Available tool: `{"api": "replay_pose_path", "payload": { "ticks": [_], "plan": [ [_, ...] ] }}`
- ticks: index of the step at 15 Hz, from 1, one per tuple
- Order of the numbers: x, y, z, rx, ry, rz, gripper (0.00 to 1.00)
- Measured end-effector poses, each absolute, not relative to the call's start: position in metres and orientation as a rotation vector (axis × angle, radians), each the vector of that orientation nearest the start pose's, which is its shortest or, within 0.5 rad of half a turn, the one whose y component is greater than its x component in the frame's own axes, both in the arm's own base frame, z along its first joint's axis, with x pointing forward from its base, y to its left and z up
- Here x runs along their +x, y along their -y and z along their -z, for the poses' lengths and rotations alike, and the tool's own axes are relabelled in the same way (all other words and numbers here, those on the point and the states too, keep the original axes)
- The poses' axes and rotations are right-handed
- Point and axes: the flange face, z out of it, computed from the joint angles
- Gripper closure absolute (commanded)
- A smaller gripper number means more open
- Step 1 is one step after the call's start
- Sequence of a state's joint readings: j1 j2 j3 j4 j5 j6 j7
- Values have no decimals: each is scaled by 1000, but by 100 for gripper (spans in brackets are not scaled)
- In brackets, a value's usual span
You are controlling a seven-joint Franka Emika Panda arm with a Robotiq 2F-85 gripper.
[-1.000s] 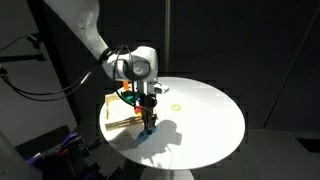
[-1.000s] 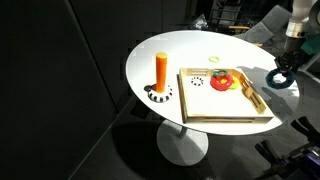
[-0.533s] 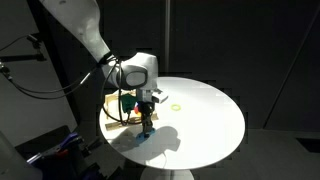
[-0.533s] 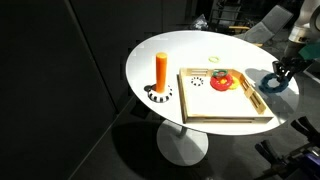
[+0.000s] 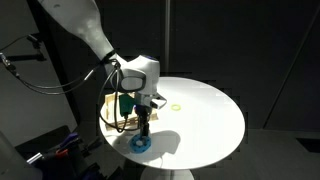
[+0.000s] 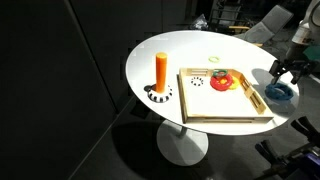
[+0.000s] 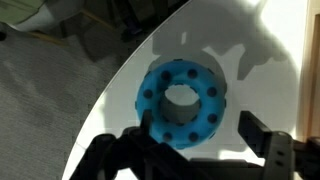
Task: Put the small dark green ring in the box, then remove the big blue ring from the box
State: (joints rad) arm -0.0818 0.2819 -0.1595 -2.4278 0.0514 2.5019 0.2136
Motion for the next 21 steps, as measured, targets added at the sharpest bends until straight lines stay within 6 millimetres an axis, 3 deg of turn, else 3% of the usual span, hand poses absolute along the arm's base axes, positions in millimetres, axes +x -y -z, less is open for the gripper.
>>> {"api": "replay_pose_path", "payload": {
  "ticks": [5, 11, 17, 21],
  "plan": [
    [455, 102, -197, -3036, -634, -465, 0],
    [478, 79, -262, -3097, -464, -554, 0],
    [507, 52, -335, -3153, -324, -380, 0],
    [514, 37, -377, -3171, -246, -210, 0]
  ]
}}
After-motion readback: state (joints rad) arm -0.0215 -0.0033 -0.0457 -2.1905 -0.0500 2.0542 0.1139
